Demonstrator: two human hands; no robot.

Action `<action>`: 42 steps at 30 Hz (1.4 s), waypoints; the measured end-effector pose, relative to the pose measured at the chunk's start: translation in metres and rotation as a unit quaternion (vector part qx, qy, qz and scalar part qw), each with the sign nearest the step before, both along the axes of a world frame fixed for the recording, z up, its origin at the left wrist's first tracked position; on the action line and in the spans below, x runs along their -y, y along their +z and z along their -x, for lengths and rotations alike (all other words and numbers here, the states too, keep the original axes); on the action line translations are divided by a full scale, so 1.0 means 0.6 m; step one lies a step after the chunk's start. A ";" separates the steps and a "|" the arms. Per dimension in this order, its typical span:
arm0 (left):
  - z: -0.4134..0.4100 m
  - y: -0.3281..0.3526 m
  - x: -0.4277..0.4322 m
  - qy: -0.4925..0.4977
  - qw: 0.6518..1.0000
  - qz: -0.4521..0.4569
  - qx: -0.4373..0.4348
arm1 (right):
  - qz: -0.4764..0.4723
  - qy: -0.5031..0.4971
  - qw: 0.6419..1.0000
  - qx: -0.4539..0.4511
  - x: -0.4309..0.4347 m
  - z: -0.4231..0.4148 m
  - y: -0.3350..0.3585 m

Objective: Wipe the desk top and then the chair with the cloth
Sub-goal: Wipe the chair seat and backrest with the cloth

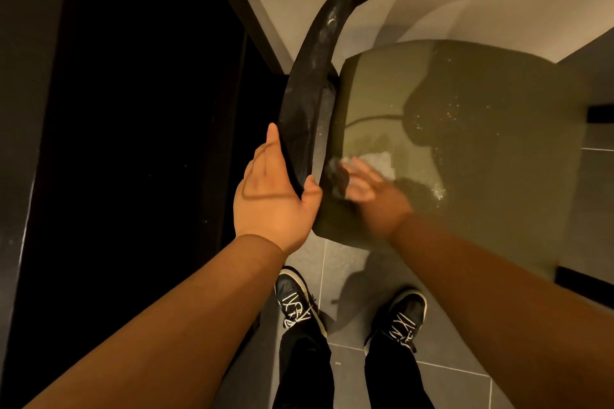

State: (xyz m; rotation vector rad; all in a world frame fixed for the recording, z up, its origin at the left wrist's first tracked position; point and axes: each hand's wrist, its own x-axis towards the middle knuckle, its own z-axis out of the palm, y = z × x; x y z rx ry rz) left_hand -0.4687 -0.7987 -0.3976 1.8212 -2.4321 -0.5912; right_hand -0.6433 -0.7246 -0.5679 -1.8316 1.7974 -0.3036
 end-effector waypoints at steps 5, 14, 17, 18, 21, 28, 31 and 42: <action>-0.004 -0.004 -0.001 -0.010 1.000 0.006 -0.002 | 0.046 0.155 0.987 -0.021 -0.058 -0.020 0.019; -0.004 -0.003 0.000 -0.018 1.000 0.015 -0.014 | 0.015 0.026 0.998 -0.057 0.108 0.069 0.031; -0.004 -0.003 0.002 -0.013 1.000 0.006 -0.017 | 0.013 -0.028 0.999 -0.008 0.081 0.035 0.053; -0.004 -0.003 0.002 -0.013 1.000 0.006 -0.017 | -0.002 -0.052 0.998 0.034 0.063 0.020 0.055; -0.005 -0.005 0.003 -0.013 1.000 0.003 -0.016 | -0.004 -0.045 0.997 0.060 0.042 0.016 0.047; -0.007 -0.007 0.004 -0.016 1.000 -0.001 -0.014 | 0.098 -0.028 0.992 -0.074 0.155 0.104 0.020; -0.006 -0.008 0.005 -0.017 1.000 -0.002 -0.015 | 0.052 -0.184 0.978 -0.084 0.177 0.114 0.015; -0.008 -0.014 0.008 -0.017 1.000 -0.006 -0.009 | 0.126 -0.039 0.988 -0.078 0.167 0.082 -0.007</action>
